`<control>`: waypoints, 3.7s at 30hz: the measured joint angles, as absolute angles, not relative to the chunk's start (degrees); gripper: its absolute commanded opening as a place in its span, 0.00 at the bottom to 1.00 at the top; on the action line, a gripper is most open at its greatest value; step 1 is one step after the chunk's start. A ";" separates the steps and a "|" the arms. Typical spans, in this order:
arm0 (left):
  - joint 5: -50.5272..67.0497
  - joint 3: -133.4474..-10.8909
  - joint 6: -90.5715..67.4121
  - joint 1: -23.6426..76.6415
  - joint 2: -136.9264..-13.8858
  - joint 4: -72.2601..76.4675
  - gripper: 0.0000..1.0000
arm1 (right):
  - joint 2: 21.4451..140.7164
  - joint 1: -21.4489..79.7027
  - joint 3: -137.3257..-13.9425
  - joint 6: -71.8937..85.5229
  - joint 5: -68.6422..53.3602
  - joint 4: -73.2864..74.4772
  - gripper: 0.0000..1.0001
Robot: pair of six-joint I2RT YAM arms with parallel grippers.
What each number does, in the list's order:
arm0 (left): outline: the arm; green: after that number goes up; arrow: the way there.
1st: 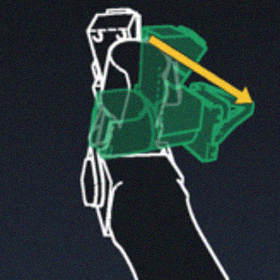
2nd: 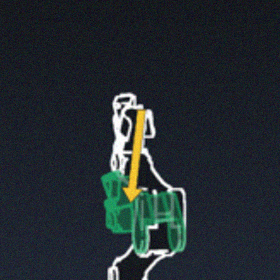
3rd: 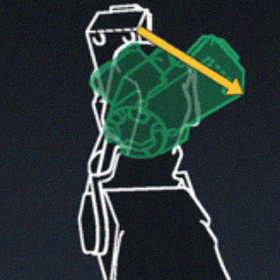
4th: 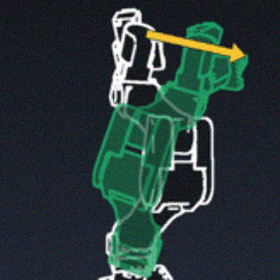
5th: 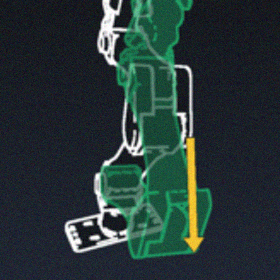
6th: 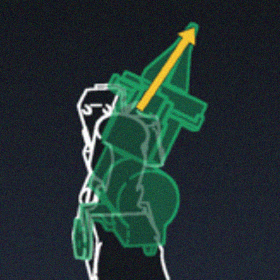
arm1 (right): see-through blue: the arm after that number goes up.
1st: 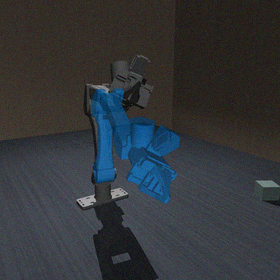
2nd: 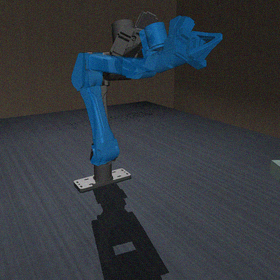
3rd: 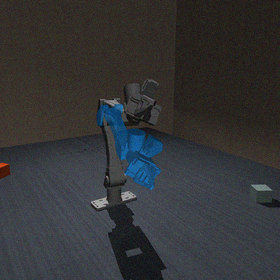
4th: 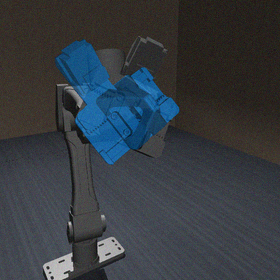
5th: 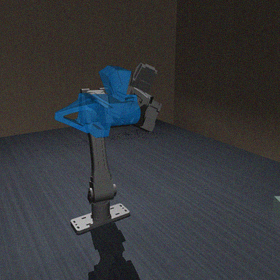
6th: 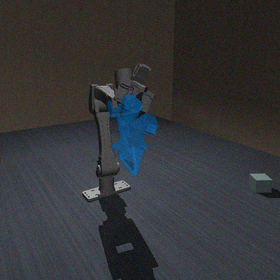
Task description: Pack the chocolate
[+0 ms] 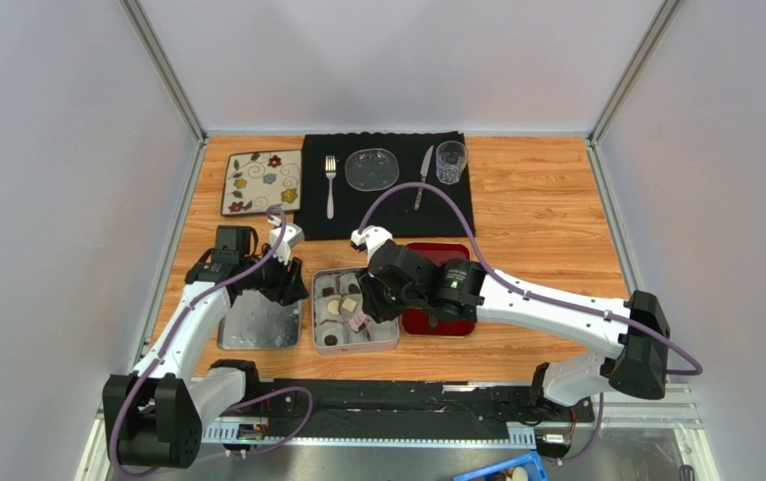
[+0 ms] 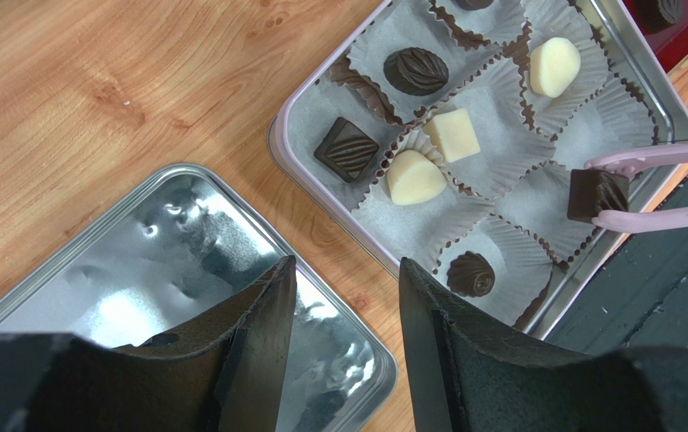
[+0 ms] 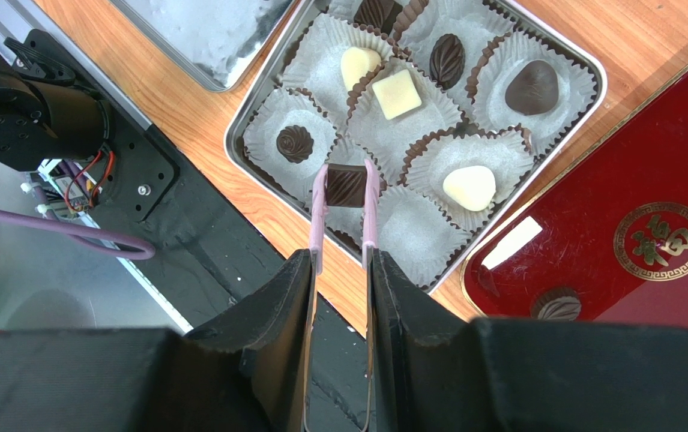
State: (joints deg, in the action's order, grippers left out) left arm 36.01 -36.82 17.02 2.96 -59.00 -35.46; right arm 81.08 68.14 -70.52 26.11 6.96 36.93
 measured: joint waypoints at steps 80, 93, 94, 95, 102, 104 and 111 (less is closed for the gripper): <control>36.67 -36.84 17.08 2.96 -58.19 -35.62 0.55 | 65.39 55.31 -52.21 30.61 15.97 43.72 0.39; 37.04 -36.86 17.06 2.96 -58.19 -35.62 0.54 | 65.69 55.29 -51.35 30.11 15.53 43.81 0.25; 37.04 -36.86 17.06 2.96 -58.19 -35.62 0.55 | 65.69 55.29 -51.35 30.09 15.51 43.79 0.23; 37.04 -36.86 17.06 2.96 -58.19 -35.62 0.55 | 65.71 55.29 -51.35 30.09 15.49 43.77 0.22; 37.04 -36.86 17.08 2.96 -58.19 -35.62 0.54 | 66.15 55.29 -52.93 29.15 15.42 44.77 0.12; 37.01 -36.86 17.08 2.96 -58.19 -35.62 0.54 | 66.24 55.29 -54.92 28.58 15.42 45.71 0.12; 37.04 -36.86 17.08 2.96 -58.19 -35.62 0.54 | 66.24 57.28 -64.71 26.92 15.11 46.46 0.12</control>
